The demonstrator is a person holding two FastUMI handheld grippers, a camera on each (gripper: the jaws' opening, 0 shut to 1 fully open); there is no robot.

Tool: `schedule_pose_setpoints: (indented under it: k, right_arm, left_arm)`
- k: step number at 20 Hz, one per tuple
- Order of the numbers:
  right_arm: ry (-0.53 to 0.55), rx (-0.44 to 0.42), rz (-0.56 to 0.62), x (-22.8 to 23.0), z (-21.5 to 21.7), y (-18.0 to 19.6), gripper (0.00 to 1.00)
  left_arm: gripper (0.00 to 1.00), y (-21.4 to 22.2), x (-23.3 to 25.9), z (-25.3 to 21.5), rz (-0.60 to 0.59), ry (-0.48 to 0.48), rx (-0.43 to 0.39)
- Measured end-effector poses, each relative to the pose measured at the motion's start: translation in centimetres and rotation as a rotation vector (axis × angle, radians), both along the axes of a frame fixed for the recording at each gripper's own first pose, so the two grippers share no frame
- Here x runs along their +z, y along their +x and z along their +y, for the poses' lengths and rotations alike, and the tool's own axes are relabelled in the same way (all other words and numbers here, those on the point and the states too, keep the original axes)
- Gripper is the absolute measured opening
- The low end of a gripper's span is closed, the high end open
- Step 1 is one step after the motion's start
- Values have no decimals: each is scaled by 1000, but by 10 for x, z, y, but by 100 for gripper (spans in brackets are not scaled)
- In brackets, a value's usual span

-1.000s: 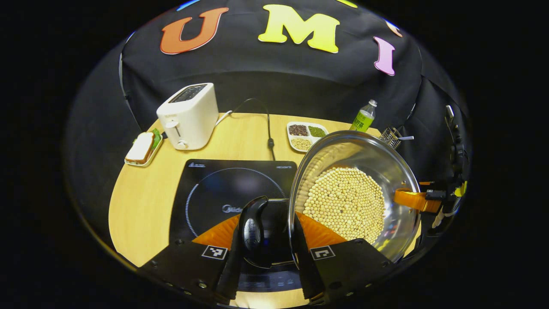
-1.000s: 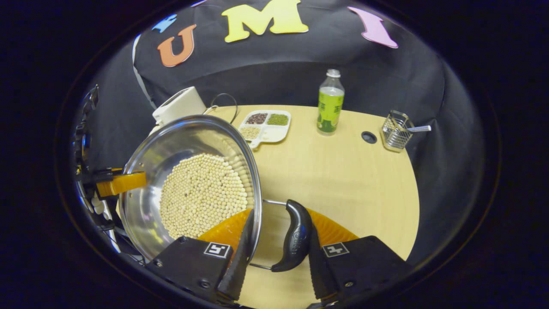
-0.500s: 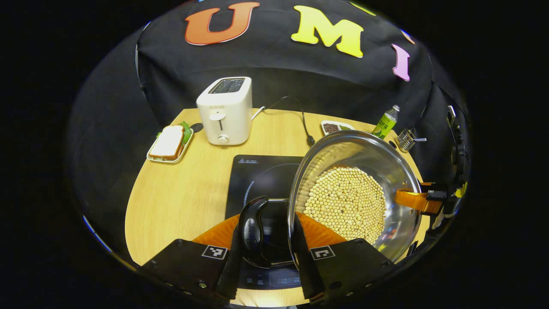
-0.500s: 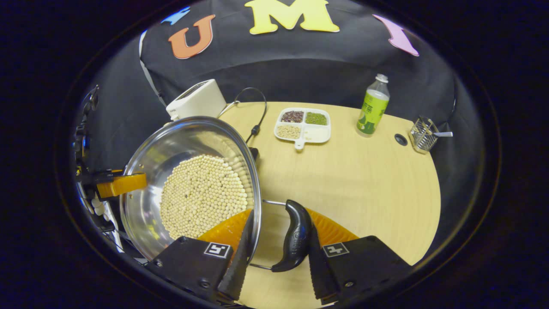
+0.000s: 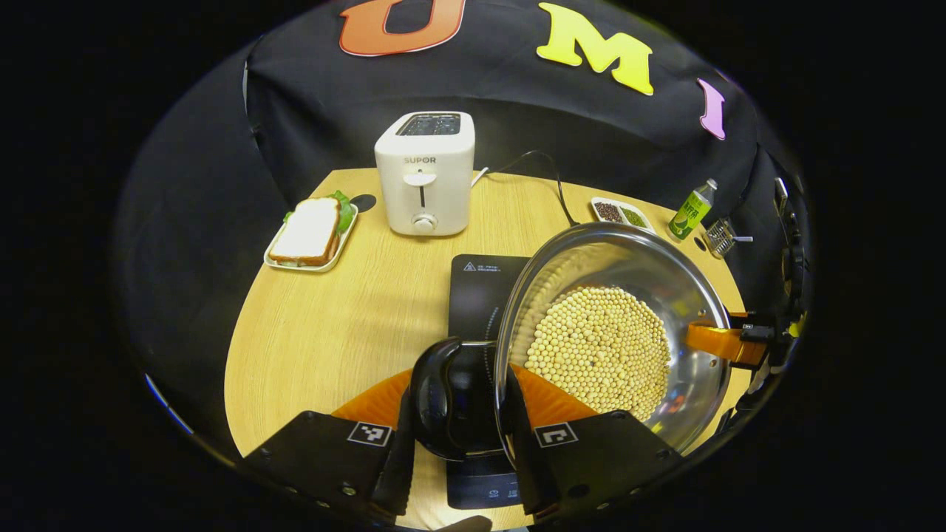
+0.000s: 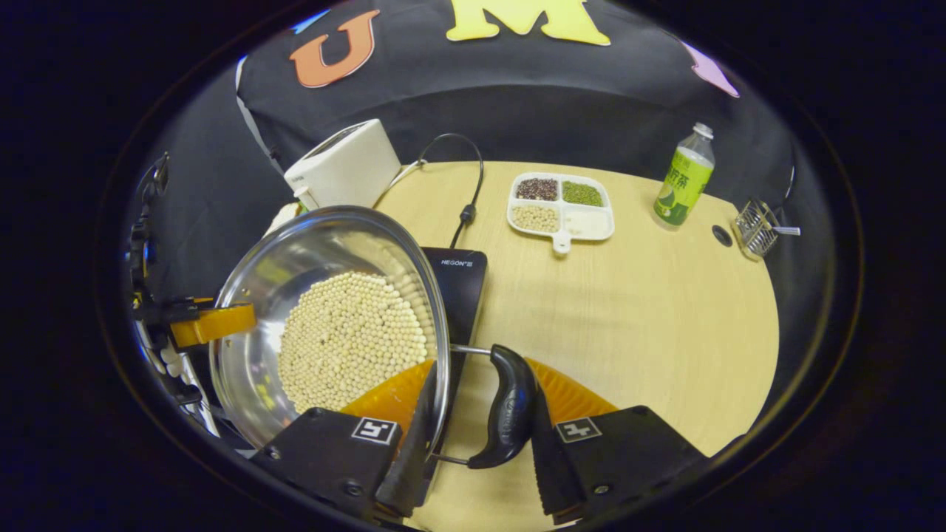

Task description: First push the handle of the pot to place it horizontally, then grasp the pot with both hands and set it on the induction cooktop.

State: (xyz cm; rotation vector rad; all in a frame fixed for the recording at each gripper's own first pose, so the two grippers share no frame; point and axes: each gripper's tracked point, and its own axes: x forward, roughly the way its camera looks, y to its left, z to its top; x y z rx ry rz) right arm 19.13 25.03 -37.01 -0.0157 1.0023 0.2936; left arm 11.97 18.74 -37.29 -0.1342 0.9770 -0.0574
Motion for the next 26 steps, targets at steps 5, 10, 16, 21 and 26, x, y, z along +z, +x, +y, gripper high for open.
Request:
schedule_pose_setpoints:
  k: [5,10,16,21,26]
  right_arm:
    - [0,-10,26,-10,7,7,62]
    - [-10,-11,36,-13,5,8,62]
    - [13,-9,23,-12,7,9,62]
    - [6,-11,2,-12,7,8,63]
    - [-1,-10,4,-12,7,9,63]
  left_arm:
    - [55,4,-3,4,8,3,-7]
    - [55,7,-10,2,11,-6,-12]
    - [57,4,-16,6,-3,-5,-22]
    - [51,5,-18,7,9,-21,-22]
    - [48,6,-18,7,16,-23,-27]
